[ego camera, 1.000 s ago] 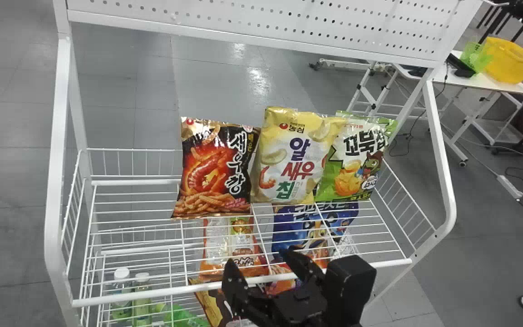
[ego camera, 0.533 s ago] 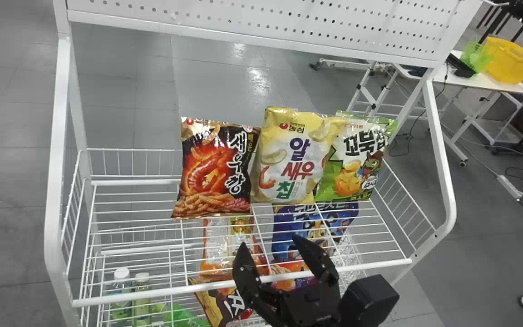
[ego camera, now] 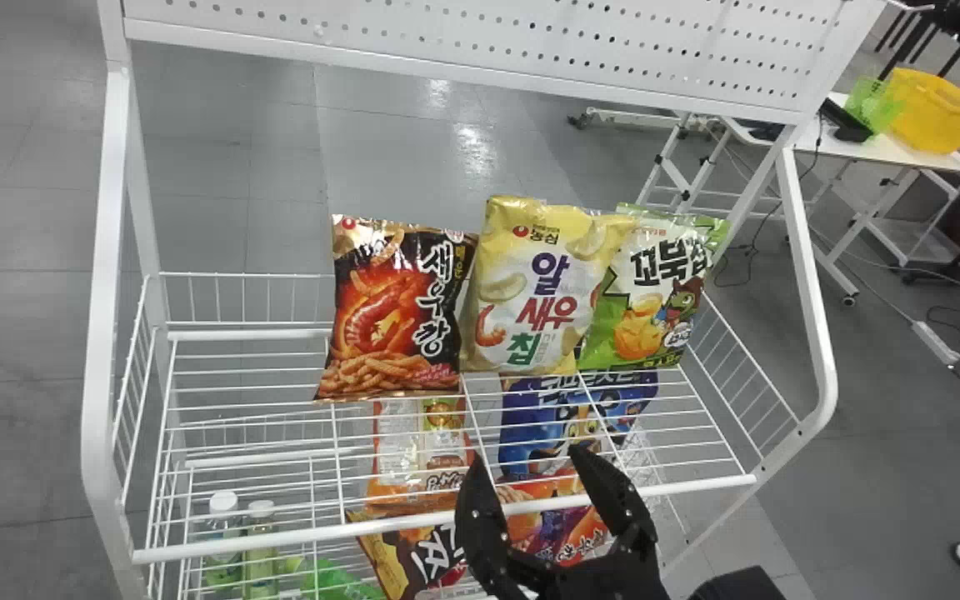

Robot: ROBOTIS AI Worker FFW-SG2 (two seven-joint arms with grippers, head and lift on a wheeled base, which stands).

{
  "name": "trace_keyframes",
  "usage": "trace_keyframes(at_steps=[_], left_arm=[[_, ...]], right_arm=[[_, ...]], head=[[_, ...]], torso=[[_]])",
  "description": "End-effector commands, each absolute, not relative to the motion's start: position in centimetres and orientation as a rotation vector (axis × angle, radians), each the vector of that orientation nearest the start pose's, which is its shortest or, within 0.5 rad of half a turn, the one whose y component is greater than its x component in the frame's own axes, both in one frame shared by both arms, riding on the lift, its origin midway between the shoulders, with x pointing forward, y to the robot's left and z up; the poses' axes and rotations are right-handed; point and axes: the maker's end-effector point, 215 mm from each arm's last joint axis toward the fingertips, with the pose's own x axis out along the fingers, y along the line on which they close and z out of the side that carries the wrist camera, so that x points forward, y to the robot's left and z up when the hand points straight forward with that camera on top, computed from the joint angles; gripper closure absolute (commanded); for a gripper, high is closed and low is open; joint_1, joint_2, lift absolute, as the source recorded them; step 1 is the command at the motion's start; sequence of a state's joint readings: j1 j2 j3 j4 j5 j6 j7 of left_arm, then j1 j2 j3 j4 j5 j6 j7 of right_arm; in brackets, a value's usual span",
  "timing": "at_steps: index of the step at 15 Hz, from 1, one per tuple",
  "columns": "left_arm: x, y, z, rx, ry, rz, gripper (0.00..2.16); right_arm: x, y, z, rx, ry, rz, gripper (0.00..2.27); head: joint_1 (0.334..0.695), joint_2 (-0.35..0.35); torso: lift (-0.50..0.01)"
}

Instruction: Hold basket handle with left hand then pick Jagalchi snack with right hand and place into basket

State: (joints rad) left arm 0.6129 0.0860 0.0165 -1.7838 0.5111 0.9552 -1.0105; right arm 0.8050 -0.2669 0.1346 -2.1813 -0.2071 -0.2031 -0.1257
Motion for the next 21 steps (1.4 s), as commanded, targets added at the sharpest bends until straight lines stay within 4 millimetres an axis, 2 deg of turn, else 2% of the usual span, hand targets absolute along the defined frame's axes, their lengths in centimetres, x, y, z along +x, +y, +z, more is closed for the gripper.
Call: trace_keyframes(at_steps=[1,6,21], left_arm=[[15.7,2.4,-52.0,-1.081,0.995,-0.954,1.52],[15.5,2.5,-52.0,-1.084,0.994,-0.951,1.52],[15.7,2.9,-52.0,-1.089,0.984,-0.942,1.52]], right_arm=[[34.0,-19.7,-33.9,0.111,0.047,0.116,0.06],[32.6,-20.6,-33.3,0.113,0.029,0.104,0.06],[32.5,-20.6,-33.1,0.123,0.027,0.103,0.07]], head=[[0.695,-0.35],[0.695,-0.35],[0.695,-0.35]], torso=[[-0.01],[-0.01],[-0.01]])
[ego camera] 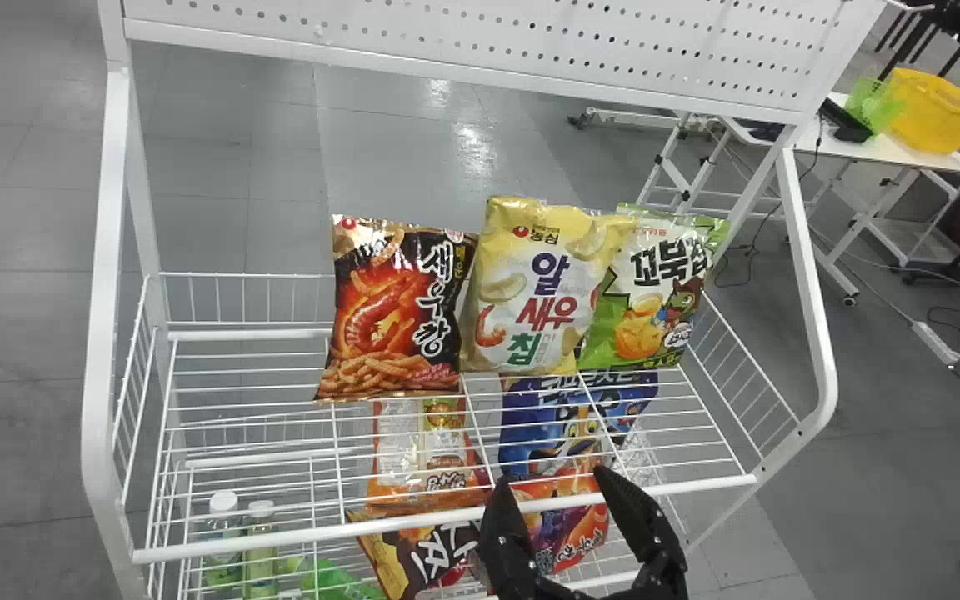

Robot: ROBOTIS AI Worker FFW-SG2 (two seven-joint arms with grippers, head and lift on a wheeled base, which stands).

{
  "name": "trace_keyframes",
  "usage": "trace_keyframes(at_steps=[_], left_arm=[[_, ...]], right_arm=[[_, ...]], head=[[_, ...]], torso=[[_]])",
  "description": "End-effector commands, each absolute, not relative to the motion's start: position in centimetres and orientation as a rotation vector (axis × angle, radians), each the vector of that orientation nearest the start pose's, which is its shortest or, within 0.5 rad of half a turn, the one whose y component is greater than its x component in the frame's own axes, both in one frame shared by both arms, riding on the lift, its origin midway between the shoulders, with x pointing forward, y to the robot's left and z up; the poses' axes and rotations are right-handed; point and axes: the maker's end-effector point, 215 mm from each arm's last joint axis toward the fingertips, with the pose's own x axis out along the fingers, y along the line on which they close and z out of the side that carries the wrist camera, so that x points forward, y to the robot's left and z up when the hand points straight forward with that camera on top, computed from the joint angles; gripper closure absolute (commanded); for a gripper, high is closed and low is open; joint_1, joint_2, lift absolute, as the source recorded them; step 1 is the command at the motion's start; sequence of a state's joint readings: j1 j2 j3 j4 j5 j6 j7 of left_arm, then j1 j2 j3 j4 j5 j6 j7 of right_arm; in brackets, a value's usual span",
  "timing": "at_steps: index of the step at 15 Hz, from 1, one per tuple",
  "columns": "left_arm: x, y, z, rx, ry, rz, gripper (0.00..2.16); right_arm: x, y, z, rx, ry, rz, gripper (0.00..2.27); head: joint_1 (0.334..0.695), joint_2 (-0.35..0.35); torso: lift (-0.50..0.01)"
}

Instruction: Hold basket handle with left hand then pick Jagalchi snack with right hand and place into basket

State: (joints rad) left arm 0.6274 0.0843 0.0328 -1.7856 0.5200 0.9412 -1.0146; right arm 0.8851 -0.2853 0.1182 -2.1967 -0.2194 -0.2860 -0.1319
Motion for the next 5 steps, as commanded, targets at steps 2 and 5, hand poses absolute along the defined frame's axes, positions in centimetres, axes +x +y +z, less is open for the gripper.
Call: trace_keyframes(at_steps=[2,5], left_arm=[[15.68,3.01,-52.02,-1.089,0.985,-0.939,1.52],[15.67,3.0,-51.99,-1.09,0.984,-0.94,1.52]], right_arm=[[32.52,-20.56,-33.06,0.122,0.027,0.104,0.07],[32.52,-20.56,-33.06,0.122,0.027,0.104,0.07]], head=[[0.695,-0.35],[0.695,-0.35]], torso=[[-0.01],[-0.01]])
